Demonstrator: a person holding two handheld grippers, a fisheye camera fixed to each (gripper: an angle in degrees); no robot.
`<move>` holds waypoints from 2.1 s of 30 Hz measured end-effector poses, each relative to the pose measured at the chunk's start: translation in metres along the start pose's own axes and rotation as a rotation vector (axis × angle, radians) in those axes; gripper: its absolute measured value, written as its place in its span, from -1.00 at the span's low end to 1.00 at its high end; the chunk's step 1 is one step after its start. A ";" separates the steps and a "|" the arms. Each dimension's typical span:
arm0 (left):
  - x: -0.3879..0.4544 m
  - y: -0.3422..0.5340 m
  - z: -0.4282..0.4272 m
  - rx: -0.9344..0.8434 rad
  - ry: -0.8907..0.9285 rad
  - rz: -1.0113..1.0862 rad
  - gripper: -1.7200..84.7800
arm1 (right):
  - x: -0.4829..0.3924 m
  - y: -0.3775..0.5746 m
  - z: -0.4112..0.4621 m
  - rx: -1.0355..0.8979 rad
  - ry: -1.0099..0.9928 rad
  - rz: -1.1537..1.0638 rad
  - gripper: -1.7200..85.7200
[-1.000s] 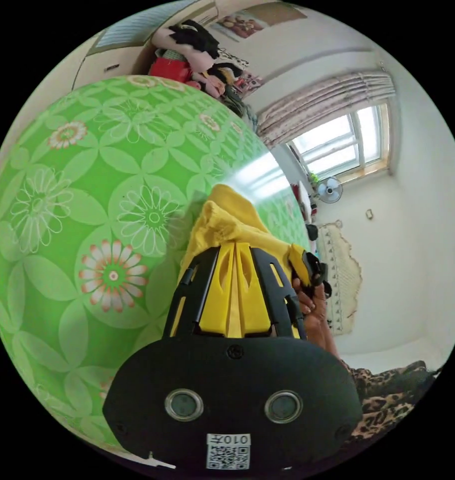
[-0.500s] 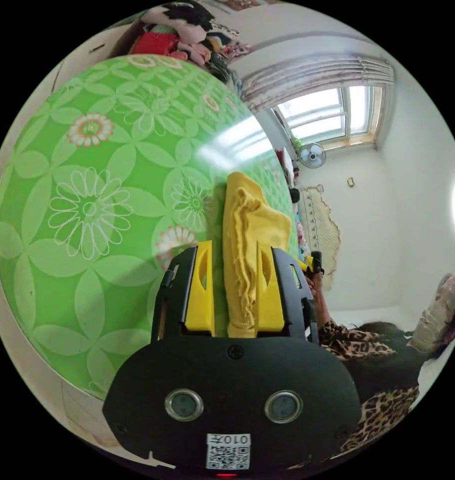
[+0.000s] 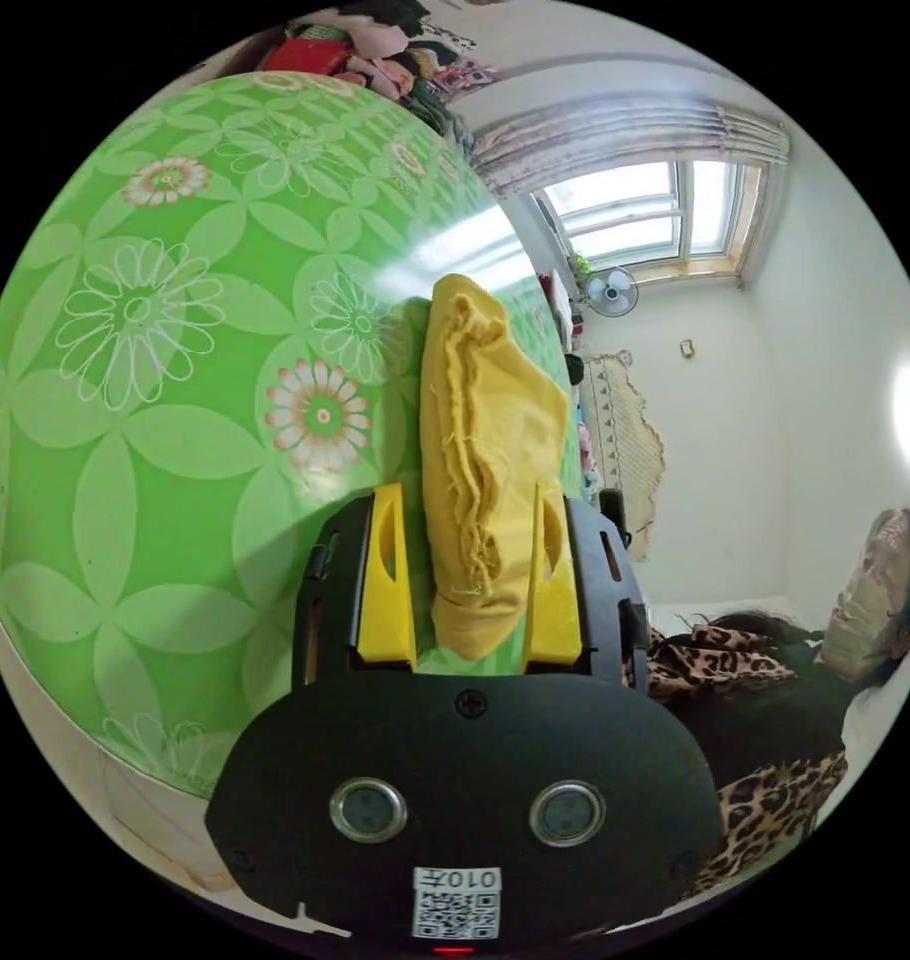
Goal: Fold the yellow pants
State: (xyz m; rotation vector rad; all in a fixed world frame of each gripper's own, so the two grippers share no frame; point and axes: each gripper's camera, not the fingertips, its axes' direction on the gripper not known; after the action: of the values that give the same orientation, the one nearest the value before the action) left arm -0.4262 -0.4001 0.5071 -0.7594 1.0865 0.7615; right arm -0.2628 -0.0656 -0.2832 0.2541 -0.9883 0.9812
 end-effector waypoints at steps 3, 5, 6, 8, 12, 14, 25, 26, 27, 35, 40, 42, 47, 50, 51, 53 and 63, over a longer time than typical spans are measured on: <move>0.018 0.010 -0.003 0.041 0.032 0.031 -0.57 | 0.000 -0.001 0.001 -0.001 -0.019 0.045 -0.72; 0.024 0.017 -0.009 0.068 -0.003 0.031 -0.57 | -0.011 0.007 -0.008 0.048 -0.074 0.024 -0.77; 0.022 0.021 -0.013 0.087 -0.004 0.012 -0.56 | -0.015 0.009 -0.010 0.057 -0.075 0.013 -0.77; 0.014 0.023 -0.018 0.080 0.025 -0.014 -0.56 | -0.029 0.017 -0.015 0.068 -0.023 -0.004 -0.79; 0.020 0.012 -0.031 0.075 0.012 -0.020 -0.53 | -0.034 0.038 -0.035 0.074 -0.059 0.005 -0.80; 0.030 0.000 -0.030 0.044 -0.020 0.003 -0.51 | -0.038 0.056 -0.053 0.058 -0.001 -0.004 -0.81; 0.113 -0.097 0.065 -0.323 -0.167 0.404 -0.41 | -0.008 0.135 -0.132 0.062 0.184 -0.038 -0.84; 0.122 -0.101 0.074 -0.329 -0.177 0.438 -0.41 | -0.004 0.143 -0.140 0.080 0.186 -0.039 -0.84; 0.130 -0.103 0.084 -0.343 -0.170 0.473 -0.40 | -0.003 0.147 -0.143 0.087 0.187 -0.045 -0.84; 0.155 -0.111 0.118 -0.353 -0.072 0.555 -0.41 | 0.018 0.178 -0.172 0.117 0.125 -0.100 -0.85; 0.156 -0.118 0.132 -0.339 -0.001 0.561 -0.42 | 0.027 0.188 -0.189 0.093 0.089 -0.148 -0.86; 0.166 -0.118 0.142 -0.359 0.014 0.601 -0.43 | 0.030 0.192 -0.197 0.085 0.076 -0.165 -0.86; 0.191 -0.108 0.152 -0.366 -0.067 0.669 -0.44 | 0.043 0.202 -0.223 0.057 0.009 -0.213 -0.86; 0.204 -0.097 0.156 -0.321 -0.154 0.659 -0.47 | 0.047 0.206 -0.234 0.022 -0.012 -0.232 -0.86; 0.208 -0.093 0.158 -0.291 -0.203 0.653 -0.49 | 0.049 0.207 -0.237 0.016 -0.019 -0.232 -0.86; 0.206 -0.089 0.158 -0.253 -0.237 0.626 -0.54 | 0.053 0.214 -0.247 0.001 -0.044 -0.225 -0.86; 0.191 -0.074 0.141 -0.287 0.038 0.403 -0.67 | 0.019 0.280 -0.292 0.120 -0.032 -0.121 -0.87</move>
State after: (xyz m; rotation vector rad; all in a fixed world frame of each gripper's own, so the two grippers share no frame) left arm -0.2441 -0.2907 0.3771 -0.8067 1.1954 1.2701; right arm -0.3102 0.2753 -0.4970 0.4265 -0.9327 0.9291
